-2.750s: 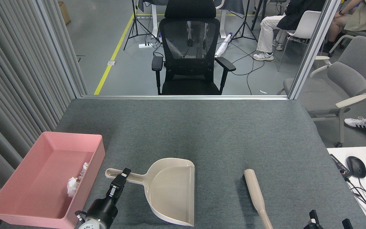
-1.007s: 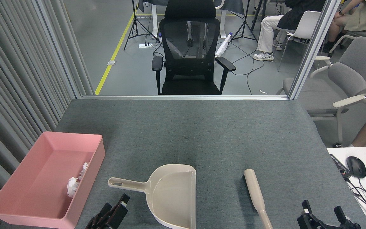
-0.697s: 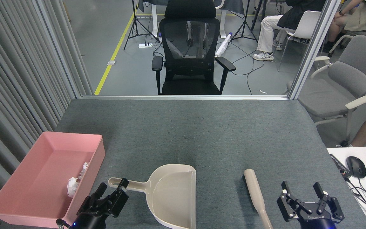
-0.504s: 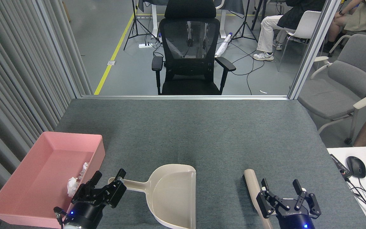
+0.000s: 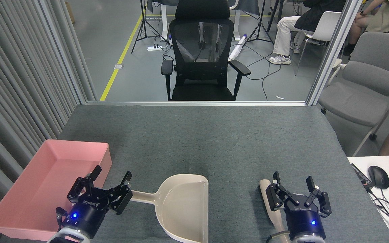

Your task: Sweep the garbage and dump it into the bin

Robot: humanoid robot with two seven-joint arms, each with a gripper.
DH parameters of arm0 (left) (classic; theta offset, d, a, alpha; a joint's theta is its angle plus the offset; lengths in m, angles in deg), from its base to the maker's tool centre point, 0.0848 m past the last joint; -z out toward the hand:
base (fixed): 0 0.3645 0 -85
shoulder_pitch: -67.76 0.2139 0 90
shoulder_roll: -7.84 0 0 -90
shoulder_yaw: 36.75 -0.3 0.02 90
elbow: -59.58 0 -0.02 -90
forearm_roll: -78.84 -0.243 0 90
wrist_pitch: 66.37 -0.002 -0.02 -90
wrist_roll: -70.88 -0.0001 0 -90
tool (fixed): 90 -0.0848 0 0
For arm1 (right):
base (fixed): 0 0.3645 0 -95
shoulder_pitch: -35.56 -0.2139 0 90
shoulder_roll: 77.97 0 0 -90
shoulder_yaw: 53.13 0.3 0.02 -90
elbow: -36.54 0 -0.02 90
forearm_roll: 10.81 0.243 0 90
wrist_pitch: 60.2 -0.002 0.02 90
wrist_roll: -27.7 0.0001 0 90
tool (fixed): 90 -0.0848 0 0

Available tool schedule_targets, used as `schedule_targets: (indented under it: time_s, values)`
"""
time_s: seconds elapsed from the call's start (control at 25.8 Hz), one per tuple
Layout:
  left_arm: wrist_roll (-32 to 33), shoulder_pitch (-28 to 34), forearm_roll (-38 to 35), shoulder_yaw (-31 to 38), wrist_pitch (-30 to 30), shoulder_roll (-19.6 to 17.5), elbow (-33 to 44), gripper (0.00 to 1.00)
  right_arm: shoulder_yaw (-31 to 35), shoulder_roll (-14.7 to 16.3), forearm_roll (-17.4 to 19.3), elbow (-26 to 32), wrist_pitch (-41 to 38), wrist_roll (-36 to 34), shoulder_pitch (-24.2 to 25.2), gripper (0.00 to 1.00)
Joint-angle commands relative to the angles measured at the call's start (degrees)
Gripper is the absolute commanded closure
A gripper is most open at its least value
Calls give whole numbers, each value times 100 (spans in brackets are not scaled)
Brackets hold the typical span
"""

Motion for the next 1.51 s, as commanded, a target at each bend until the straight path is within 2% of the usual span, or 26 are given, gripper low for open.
schedule_targets:
  time_s: [0.0,0.12,0.27,0.46,0.77,0.93,1.47]
  values:
    - [-11,-19,-136,-13,-15,55,-36,2,-167,-150,-198,-17,22,-4,-88,3]
    - [24,-63,-276,4,-129,134,-176,2,-282,-370,-690,-61,22,-4,-62,3]
    - [121,-125,-311,-4,-674,170,-203,2,-290,-484,-769,-52,-22,-4,-9,3]
    - [235,-55,-320,-22,-797,381,-194,2,-273,-458,-672,-34,-215,-22,-9,2]
    - [252,-125,-303,13,-402,47,-387,2,-167,-335,-611,27,-602,-215,229,2]
    - [252,-125,-276,48,-402,55,-396,2,-53,-264,66,27,-716,-259,237,2]
    - [261,-125,-285,66,-402,38,-396,2,-79,-132,75,27,-743,-259,237,2]
